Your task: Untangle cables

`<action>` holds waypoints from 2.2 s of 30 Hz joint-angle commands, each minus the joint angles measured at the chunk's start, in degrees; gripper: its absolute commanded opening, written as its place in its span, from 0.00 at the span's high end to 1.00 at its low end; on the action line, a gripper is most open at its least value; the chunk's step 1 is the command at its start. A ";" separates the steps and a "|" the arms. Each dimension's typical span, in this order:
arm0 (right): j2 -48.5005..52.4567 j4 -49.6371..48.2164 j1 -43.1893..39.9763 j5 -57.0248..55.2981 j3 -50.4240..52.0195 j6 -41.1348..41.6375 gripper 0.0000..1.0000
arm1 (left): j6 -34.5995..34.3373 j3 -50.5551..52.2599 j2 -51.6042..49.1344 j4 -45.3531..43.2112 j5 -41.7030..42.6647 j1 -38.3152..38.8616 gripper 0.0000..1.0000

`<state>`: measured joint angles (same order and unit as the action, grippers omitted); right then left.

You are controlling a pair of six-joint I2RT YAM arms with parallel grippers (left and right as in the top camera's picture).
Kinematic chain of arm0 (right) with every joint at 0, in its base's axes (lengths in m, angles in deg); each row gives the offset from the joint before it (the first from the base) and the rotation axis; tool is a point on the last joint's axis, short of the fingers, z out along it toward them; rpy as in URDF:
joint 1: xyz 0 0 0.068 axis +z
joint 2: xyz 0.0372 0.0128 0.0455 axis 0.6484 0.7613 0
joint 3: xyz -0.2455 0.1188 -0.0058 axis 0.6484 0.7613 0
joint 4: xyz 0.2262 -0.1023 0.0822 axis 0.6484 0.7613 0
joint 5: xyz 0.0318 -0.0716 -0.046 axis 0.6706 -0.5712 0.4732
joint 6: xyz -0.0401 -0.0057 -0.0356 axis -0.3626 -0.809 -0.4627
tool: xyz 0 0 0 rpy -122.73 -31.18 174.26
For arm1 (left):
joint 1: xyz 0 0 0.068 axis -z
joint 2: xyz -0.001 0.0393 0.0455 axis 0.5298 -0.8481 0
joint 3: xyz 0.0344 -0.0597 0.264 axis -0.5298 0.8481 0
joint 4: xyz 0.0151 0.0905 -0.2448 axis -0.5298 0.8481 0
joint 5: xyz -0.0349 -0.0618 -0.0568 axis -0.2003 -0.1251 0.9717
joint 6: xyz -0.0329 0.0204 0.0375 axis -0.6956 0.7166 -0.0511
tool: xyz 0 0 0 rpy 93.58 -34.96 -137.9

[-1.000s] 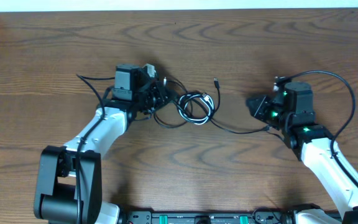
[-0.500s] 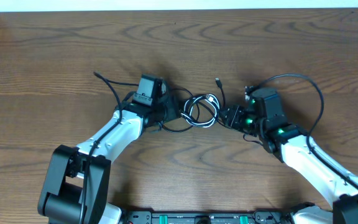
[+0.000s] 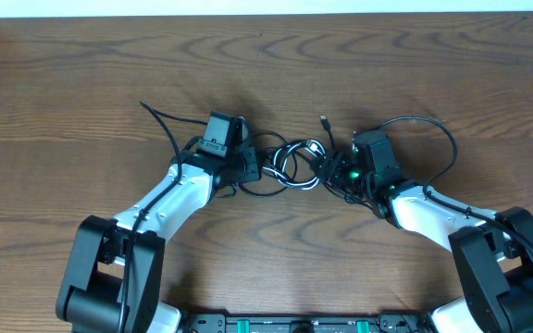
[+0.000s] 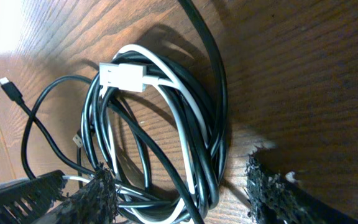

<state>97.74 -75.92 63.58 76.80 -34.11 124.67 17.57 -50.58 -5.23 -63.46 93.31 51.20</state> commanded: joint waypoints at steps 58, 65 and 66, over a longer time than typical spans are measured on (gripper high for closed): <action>-21.55 14.08 -13.31 7.26 -0.50 -49.66 0.99 | 7.48 -0.63 6.95 -1.31 4.13 -2.03 0.64; -21.49 21.38 -13.33 6.05 -0.52 -56.22 0.97 | 8.20 -0.63 7.04 -1.55 4.15 -2.05 0.31; -21.49 21.20 -13.33 5.03 -0.52 -55.82 0.88 | 9.60 -0.63 7.06 -1.79 4.13 -2.03 0.31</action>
<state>76.60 -54.76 50.40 82.70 -34.50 72.98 25.24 -50.60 1.08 -64.97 98.14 49.34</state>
